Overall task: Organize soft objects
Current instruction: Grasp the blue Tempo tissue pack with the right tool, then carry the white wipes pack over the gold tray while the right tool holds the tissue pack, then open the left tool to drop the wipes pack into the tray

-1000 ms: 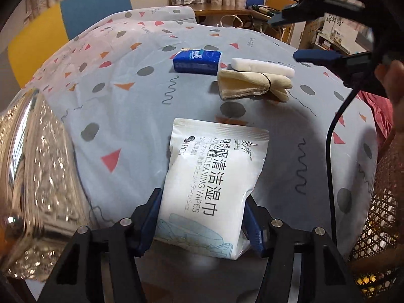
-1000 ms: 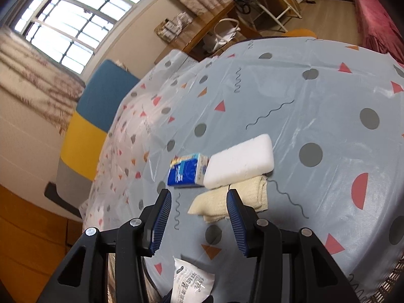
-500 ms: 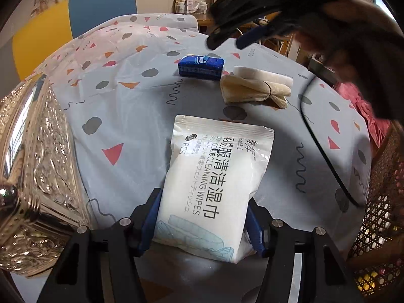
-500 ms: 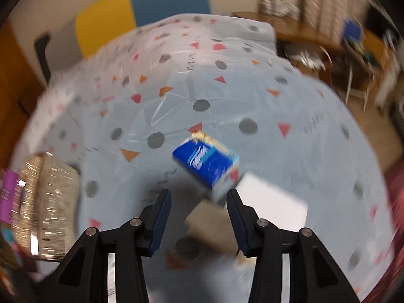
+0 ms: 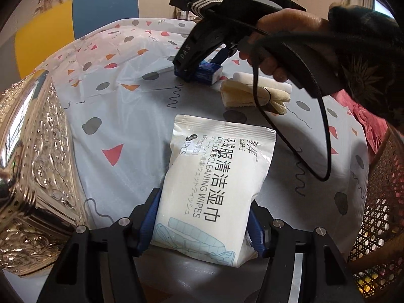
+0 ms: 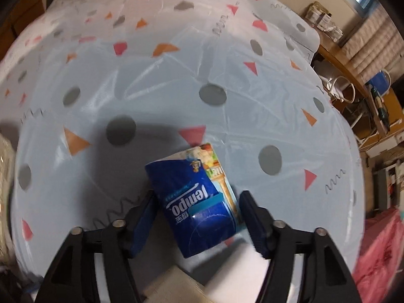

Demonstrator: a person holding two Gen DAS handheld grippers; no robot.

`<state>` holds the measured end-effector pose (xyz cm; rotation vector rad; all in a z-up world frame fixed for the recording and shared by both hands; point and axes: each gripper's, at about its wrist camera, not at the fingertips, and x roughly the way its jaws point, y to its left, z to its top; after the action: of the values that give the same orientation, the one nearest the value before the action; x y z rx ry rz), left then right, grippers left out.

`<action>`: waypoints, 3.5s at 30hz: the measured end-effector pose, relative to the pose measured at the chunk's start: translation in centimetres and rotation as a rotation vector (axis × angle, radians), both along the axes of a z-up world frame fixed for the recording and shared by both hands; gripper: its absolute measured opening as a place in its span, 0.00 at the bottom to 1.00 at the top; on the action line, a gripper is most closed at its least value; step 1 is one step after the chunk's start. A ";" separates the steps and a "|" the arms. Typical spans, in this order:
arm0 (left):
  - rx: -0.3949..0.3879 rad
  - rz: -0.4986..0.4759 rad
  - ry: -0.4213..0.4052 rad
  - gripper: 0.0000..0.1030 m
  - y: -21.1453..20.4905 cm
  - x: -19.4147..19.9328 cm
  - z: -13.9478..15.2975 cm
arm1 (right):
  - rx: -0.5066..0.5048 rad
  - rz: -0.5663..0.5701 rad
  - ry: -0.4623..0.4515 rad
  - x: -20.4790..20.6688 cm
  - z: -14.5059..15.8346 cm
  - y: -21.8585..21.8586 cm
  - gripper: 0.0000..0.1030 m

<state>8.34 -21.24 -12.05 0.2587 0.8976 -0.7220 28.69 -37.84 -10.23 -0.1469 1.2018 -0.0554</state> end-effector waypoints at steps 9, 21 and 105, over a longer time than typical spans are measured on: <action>0.026 -0.016 0.006 0.58 0.5 -0.5 0.5 | 0.078 0.068 0.019 -3.4 0.1 4.3 0.59; 0.049 -0.004 0.011 0.57 4.6 -3.6 1.7 | 0.185 -0.025 0.030 -8.1 -0.6 5.3 0.59; -0.041 0.949 -0.181 0.75 39.8 -4.2 11.9 | 0.020 0.006 -0.083 -12.4 -0.9 10.4 0.54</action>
<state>4.12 18.57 -0.19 -0.1476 0.7193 0.1639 16.31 -27.47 -11.15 -0.1300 1.1191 -0.0438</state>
